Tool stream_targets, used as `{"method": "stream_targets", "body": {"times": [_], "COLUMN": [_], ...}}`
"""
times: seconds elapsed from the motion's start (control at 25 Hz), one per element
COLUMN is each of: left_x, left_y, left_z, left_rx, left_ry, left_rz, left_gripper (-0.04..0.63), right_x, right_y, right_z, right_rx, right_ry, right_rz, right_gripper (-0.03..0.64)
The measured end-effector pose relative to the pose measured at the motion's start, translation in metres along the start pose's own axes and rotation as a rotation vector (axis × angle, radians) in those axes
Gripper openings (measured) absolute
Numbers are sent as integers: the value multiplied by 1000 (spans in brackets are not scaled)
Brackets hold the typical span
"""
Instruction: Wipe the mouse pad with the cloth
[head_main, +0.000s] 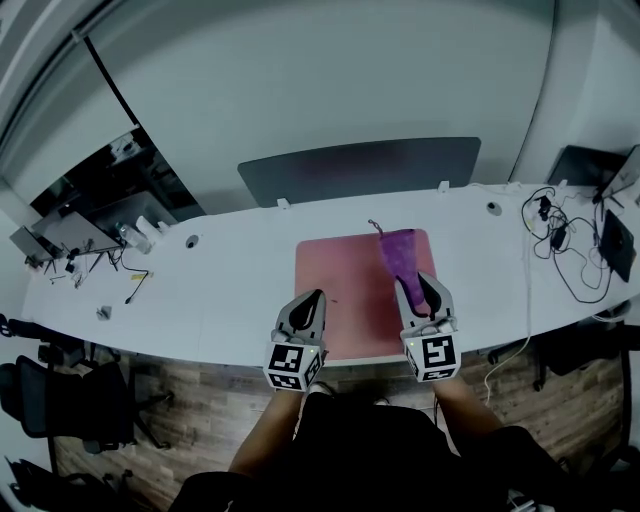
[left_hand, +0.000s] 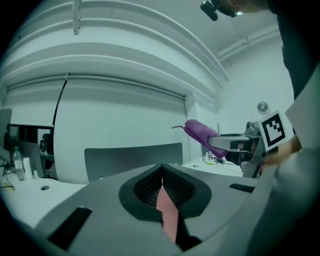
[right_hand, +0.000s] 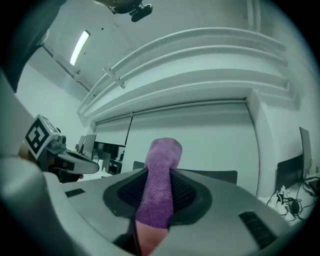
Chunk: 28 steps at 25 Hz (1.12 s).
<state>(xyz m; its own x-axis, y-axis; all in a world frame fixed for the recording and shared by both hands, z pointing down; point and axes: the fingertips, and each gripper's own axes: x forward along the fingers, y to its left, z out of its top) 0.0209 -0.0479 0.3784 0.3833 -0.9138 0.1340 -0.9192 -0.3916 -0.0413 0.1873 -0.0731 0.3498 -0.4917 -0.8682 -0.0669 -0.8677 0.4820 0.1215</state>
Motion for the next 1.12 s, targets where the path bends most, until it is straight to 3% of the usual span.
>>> {"method": "stream_targets", "body": {"times": [0.28,1.12], "left_x": [-5,-18], "left_y": [-8,-14], "left_z": [0,-3], "left_rx": [5,-8], "left_ry": [-1,-11], "left_rz": [2,3], "left_gripper": [20,21], "right_x": [-6,-21], "right_y": [9,9], "right_z": [-20,-9], "right_rx": [-3,-47], "right_ry": [54,49], "right_rz": [15,-29], "right_gripper": [118,117]}}
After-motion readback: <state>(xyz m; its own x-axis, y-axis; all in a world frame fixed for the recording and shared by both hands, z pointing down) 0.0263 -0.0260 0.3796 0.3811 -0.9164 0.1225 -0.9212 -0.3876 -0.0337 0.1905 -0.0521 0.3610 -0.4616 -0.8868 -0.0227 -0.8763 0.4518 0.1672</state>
